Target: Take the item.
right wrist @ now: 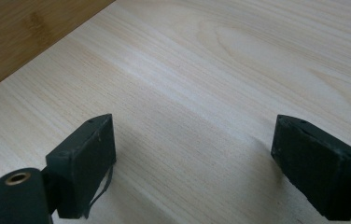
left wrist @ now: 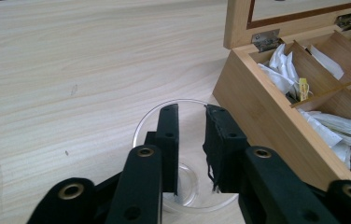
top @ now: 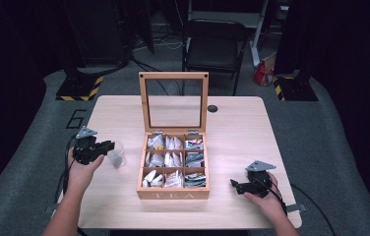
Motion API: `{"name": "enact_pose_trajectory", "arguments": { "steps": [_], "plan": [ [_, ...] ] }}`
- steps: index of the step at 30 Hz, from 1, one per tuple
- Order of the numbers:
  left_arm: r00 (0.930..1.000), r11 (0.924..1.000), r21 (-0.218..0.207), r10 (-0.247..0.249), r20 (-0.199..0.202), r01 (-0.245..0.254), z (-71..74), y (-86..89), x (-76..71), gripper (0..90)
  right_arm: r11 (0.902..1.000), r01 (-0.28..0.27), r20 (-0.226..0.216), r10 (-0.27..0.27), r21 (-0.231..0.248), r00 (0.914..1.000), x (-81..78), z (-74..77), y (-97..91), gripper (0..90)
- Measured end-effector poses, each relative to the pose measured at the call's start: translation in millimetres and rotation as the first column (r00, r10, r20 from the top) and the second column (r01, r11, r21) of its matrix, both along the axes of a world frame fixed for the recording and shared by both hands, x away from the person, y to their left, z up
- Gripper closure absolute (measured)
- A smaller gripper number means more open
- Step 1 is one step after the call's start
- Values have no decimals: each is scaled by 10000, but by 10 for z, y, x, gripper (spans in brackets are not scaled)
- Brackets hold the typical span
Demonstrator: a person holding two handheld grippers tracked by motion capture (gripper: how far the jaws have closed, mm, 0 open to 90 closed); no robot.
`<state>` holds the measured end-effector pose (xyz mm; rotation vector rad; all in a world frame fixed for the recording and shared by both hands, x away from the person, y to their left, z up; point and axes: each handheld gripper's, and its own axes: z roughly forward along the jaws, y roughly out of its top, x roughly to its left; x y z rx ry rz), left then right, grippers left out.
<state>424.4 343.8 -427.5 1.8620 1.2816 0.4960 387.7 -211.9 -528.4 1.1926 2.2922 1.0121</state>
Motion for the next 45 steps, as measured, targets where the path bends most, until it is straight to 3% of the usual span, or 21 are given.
{"name": "enact_pose_trajectory", "arguments": {
  "steps": [9,14,21,31,39,45],
  "plan": [
    [9992,9999,-126,-77,382,81,93,-31,-41,541,10000,-9,-8,9,8,10000,-1,0,-1,130],
    [9986,9996,-188,-210,477,219,152,-63,-55,493,10000,-15,-22,15,16,10000,-4,-1,-2,130],
    [9983,9995,7,-309,487,309,214,-92,-68,476,10000,-36,-47,36,48,10000,-5,1,-1,130],
    [9955,9969,-157,-765,566,775,309,-175,-133,469,10000,-10,-36,10,53,10000,-5,0,1,130],
    [9888,9910,-104,-1327,682,1337,417,-274,-196,459,10000,-34,-47,34,54,10000,-5,0,-1,130],
    [9848,9873,-71,-1576,730,1585,422,-343,-243,455,10000,-33,-18,33,15,10000,-4,-1,-3,130]
  ]
}}
